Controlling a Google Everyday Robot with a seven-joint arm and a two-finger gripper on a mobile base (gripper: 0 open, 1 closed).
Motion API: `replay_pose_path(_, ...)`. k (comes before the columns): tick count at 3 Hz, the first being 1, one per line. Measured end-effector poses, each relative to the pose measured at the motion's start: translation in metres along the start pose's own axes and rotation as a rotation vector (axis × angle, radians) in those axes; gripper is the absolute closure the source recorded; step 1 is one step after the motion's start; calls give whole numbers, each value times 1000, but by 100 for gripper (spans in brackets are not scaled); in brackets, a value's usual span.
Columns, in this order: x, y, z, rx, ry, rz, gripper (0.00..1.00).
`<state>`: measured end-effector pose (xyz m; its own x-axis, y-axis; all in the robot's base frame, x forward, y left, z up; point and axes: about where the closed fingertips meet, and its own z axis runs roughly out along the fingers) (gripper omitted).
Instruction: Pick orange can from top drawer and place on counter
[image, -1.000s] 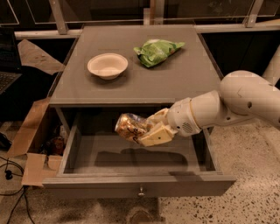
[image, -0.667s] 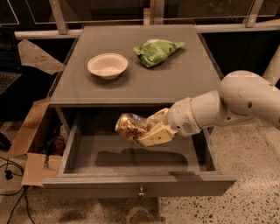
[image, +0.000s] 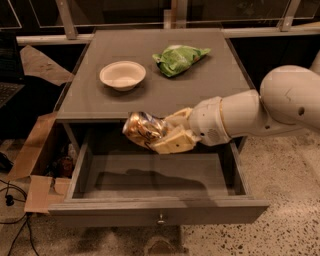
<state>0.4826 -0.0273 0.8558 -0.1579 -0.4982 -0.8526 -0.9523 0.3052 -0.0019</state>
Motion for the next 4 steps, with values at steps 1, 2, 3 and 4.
replay_pose_path(1, -43, -4, -16, 65, -25, -52, 100)
replay_pose_path(2, -68, -20, -23, 179, -22, -59, 100)
replay_pose_path(3, -84, -54, -33, 325, -40, -31, 100)
replay_pose_path(4, -91, -61, -36, 359, -56, -26, 100)
